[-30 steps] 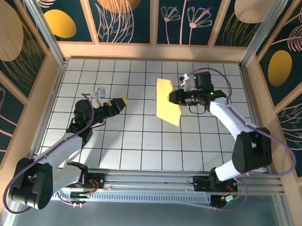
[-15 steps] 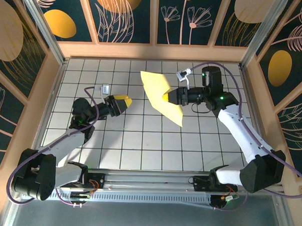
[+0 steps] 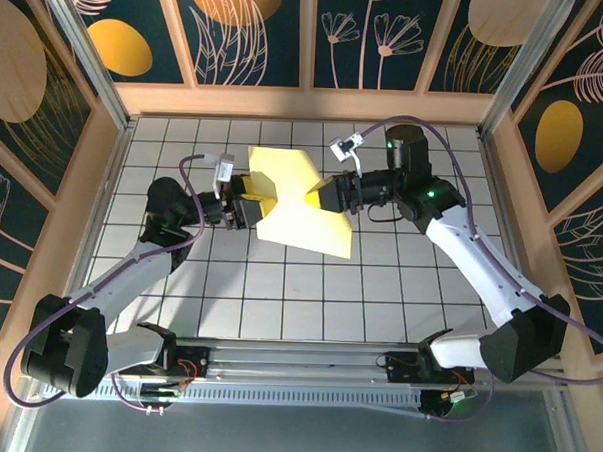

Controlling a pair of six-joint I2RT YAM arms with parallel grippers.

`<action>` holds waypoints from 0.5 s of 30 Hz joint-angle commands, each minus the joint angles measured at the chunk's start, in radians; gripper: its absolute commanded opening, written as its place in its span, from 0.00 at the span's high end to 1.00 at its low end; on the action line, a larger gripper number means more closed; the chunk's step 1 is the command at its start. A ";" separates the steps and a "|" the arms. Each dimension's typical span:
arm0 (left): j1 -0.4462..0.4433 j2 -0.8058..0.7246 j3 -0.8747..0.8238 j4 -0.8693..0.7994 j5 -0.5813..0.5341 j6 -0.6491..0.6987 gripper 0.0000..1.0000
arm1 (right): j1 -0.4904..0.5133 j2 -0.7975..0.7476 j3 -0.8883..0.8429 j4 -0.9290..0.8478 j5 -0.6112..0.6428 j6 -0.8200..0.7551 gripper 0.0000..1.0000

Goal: Fold a paper plane with a square sheet of paper (fold left side to right side)
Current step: Place a square sheet of paper at the center of the table.

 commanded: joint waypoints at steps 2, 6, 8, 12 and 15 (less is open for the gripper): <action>-0.015 0.007 0.049 -0.070 0.060 0.078 0.66 | -0.010 0.035 0.061 -0.139 0.070 -0.122 0.79; -0.014 -0.006 0.044 -0.134 0.024 0.112 0.90 | -0.046 0.039 0.071 -0.194 0.110 -0.163 0.79; -0.014 -0.010 0.037 -0.155 0.008 0.117 0.96 | -0.066 0.036 0.068 -0.211 0.141 -0.176 0.75; -0.014 -0.001 0.023 -0.218 -0.047 0.110 1.00 | -0.086 0.030 0.053 -0.229 0.221 -0.198 0.62; -0.015 0.016 0.012 -0.312 -0.119 0.108 1.00 | -0.115 0.020 0.018 -0.213 0.333 -0.180 0.50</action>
